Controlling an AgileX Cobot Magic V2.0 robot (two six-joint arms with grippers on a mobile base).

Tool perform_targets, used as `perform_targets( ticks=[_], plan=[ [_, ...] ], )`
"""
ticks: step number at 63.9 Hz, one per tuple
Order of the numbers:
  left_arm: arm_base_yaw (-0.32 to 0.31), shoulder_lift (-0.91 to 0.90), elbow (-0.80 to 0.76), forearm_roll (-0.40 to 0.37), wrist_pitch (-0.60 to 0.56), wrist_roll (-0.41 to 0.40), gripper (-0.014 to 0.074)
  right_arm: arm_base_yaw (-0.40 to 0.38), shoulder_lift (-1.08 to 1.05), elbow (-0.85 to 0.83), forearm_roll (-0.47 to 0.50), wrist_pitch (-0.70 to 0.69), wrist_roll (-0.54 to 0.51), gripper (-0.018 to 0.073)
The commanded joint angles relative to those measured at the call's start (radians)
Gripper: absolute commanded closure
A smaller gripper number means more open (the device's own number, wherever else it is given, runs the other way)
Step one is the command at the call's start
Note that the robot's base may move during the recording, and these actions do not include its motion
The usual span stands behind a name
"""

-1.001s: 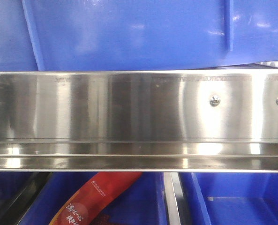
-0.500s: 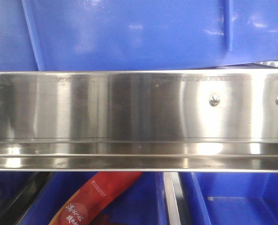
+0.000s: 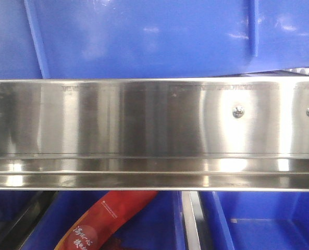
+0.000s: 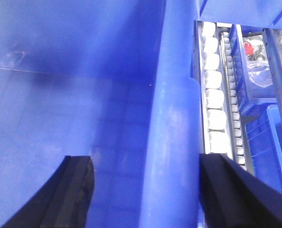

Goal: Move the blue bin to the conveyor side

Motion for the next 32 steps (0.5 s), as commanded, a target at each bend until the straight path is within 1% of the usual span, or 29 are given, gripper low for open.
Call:
perform_targets(
  ticks=[1, 20, 22, 27, 29, 32],
  plan=[
    [0.004, -0.004, -0.008, -0.009, -0.005, -0.005, 0.0594, -0.005, -0.014, 0.002, -0.012, -0.011, 0.001, 0.0219],
    [0.004, -0.004, -0.008, -0.009, -0.005, -0.005, 0.0594, -0.005, -0.014, 0.002, -0.012, -0.011, 0.001, 0.0229],
    [0.004, -0.004, -0.008, -0.009, -0.005, -0.005, 0.0594, -0.005, -0.014, 0.002, -0.012, -0.011, 0.001, 0.0251],
    [0.004, -0.004, -0.008, -0.009, -0.005, -0.005, 0.0594, -0.005, -0.014, 0.002, -0.012, -0.011, 0.001, 0.0357],
    [0.004, -0.004, -0.008, -0.009, -0.005, -0.005, 0.0594, -0.005, -0.014, 0.002, -0.012, -0.011, 0.001, 0.0414],
    [0.004, -0.003, -0.008, -0.014, -0.008, -0.005, 0.0594, -0.005, -0.014, 0.002, -0.012, -0.011, 0.001, 0.0541]
  ],
)
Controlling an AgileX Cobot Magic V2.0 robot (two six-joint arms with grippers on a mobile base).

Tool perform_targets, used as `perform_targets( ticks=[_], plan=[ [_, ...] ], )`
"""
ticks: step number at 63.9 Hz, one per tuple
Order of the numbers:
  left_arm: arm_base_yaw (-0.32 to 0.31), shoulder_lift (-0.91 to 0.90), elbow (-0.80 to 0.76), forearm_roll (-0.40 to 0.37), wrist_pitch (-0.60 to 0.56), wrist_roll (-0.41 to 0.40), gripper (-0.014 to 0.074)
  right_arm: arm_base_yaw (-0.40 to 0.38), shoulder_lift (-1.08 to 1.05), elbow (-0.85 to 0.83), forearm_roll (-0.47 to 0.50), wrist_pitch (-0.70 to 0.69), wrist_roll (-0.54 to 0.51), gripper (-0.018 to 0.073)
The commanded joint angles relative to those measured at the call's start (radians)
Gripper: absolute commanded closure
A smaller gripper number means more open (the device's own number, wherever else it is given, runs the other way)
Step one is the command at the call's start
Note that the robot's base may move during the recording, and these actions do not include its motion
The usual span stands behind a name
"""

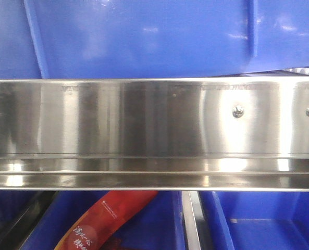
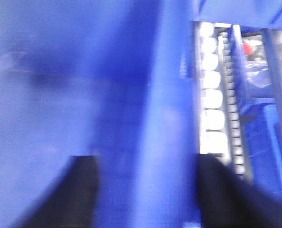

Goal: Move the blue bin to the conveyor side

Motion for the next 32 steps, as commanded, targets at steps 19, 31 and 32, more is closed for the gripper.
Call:
perform_targets(
  ticks=[19, 31, 32],
  plan=[
    [0.004, 0.052, -0.008, -0.138, -0.164, -0.005, 0.0594, -0.001, -0.012, 0.002, 0.003, -0.013, -0.006, 0.0634],
    [0.004, 0.088, -0.031, -0.147, -0.208, 0.142, 0.0592, -0.001, -0.012, 0.002, 0.003, -0.013, -0.006, 0.0634],
    [0.004, 0.095, -0.039, -0.147, -0.206, 0.148, 0.0591, -0.001, -0.012, 0.002, 0.003, -0.013, -0.006, 0.0634]
  ],
)
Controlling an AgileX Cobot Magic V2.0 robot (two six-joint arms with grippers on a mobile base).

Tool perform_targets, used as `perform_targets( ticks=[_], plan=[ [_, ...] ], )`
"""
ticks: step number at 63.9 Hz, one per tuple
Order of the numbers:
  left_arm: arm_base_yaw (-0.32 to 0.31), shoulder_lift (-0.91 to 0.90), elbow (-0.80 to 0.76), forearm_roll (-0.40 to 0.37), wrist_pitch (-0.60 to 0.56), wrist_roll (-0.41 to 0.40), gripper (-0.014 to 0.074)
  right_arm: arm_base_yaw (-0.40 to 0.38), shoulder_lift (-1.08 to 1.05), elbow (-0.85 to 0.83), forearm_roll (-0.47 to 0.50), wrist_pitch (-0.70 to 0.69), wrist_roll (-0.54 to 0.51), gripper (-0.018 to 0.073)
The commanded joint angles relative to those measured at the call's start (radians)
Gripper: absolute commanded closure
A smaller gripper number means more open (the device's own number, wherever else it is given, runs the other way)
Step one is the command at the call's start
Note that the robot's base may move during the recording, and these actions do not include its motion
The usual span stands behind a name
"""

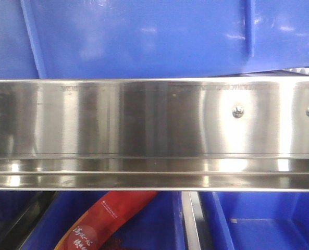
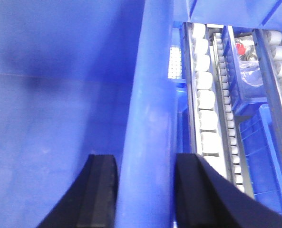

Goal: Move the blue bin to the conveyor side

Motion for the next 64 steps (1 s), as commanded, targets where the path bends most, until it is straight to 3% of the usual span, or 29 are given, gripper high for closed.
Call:
perform_targets(
  ticks=[1, 5, 24, 43, 64],
  plan=[
    [0.004, 0.031, -0.039, -0.013, -0.021, 0.079, 0.059, -0.001, -0.012, 0.002, 0.003, -0.012, -0.008, 0.0634],
    [0.004, 0.067, -0.083, -0.013, -0.005, 0.086, 0.0563, -0.001, -0.012, 0.002, 0.003, -0.012, -0.008, 0.0634],
    [0.004, 0.26, -0.308, 0.021, 0.131, 0.109, 0.0253, -0.001, -0.012, 0.002, 0.003, -0.012, -0.008, 0.0634],
    [0.004, 0.405, -0.429, 0.063, 0.275, 0.107, 0.0169, -0.001, -0.01, 0.002, 0.003, -0.012, -0.008, 0.0634],
    [0.005, 0.463, -0.436, 0.083, 0.338, 0.073, 0.0177, -0.001, -0.004, 0.008, 0.003, -0.012, -0.008, 0.0634]
  ],
)
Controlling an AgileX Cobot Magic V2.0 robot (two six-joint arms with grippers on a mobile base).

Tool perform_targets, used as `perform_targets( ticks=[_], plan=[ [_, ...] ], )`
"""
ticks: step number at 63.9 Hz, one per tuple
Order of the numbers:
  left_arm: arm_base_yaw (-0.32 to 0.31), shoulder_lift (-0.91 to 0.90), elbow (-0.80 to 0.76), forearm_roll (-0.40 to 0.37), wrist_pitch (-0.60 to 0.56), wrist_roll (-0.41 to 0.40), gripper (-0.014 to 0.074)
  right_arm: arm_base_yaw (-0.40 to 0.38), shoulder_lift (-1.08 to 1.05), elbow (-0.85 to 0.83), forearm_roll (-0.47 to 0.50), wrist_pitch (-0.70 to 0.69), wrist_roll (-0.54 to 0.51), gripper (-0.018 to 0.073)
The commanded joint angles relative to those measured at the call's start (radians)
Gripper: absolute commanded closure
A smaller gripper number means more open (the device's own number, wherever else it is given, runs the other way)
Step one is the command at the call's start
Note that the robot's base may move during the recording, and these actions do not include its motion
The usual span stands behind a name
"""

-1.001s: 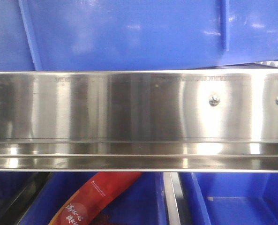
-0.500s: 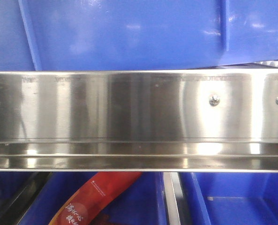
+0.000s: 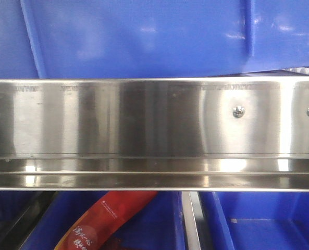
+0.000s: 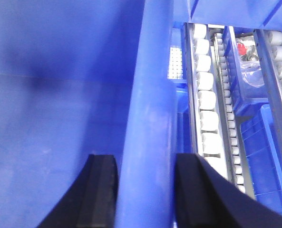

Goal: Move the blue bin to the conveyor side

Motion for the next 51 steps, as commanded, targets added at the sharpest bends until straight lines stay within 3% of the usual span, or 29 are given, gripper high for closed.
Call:
perform_targets(
  ticks=[1, 51],
  plan=[
    [0.005, 0.014, -0.008, 0.011, 0.028, -0.011, 0.0177, -0.001, -0.004, 0.008, 0.003, -0.01, -0.008, 0.0634],
    [0.005, 0.044, -0.027, 0.012, 0.051, -0.038, 0.0249, -0.001, -0.002, 0.008, 0.003, -0.01, -0.008, 0.0634]
  ],
)
